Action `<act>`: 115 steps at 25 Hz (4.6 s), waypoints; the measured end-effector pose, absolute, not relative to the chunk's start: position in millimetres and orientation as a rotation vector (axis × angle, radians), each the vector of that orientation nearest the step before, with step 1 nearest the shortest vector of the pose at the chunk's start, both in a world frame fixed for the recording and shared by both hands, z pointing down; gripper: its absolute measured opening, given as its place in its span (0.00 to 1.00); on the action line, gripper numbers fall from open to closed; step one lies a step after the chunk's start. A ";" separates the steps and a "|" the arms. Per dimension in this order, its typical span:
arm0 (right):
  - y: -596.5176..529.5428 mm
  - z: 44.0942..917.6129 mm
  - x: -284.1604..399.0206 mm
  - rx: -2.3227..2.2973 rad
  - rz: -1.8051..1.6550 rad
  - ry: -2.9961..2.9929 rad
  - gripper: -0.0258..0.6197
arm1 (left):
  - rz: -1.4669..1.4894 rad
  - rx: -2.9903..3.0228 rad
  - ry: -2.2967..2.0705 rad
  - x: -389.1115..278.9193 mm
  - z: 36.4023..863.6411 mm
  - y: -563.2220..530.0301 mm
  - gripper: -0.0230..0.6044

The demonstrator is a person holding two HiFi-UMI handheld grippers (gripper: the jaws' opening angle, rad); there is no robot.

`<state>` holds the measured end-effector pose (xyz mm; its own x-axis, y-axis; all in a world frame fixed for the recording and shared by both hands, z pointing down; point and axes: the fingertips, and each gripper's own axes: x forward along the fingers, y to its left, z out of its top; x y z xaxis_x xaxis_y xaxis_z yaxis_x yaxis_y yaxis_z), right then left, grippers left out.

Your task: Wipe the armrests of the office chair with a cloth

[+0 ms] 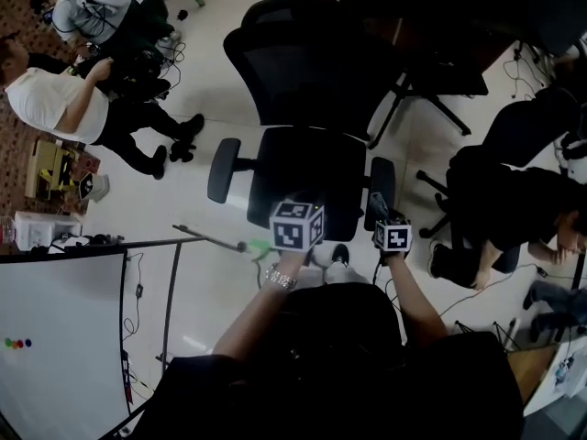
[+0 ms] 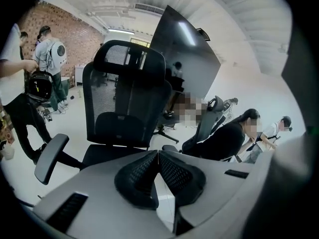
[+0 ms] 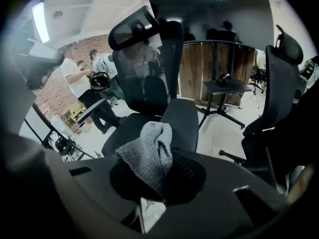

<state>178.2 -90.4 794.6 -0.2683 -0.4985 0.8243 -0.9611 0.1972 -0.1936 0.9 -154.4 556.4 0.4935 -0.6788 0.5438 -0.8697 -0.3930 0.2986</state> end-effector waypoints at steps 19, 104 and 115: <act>-204.4 804.4 246.0 1.516 1.074 -1.727 0.12 | 0.447 2.123 -1.342 -54.9 559.1 -136.0 0.04; -145.4 545.3 -25.5 1.283 0.857 -2.352 0.11 | 0.345 2.241 -1.422 -63.9 505.9 -150.6 0.04; -133.8 542.9 -40.6 1.218 0.855 -2.408 0.11 | 0.343 2.239 -1.442 -66.4 505.8 -146.1 0.04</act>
<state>-40.6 -133.8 542.9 -0.5906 -0.6220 0.5141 -0.8070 0.4602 -0.3701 -66.4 -146.1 505.8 0.4217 -0.7935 0.4388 -0.9061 -0.3502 0.2374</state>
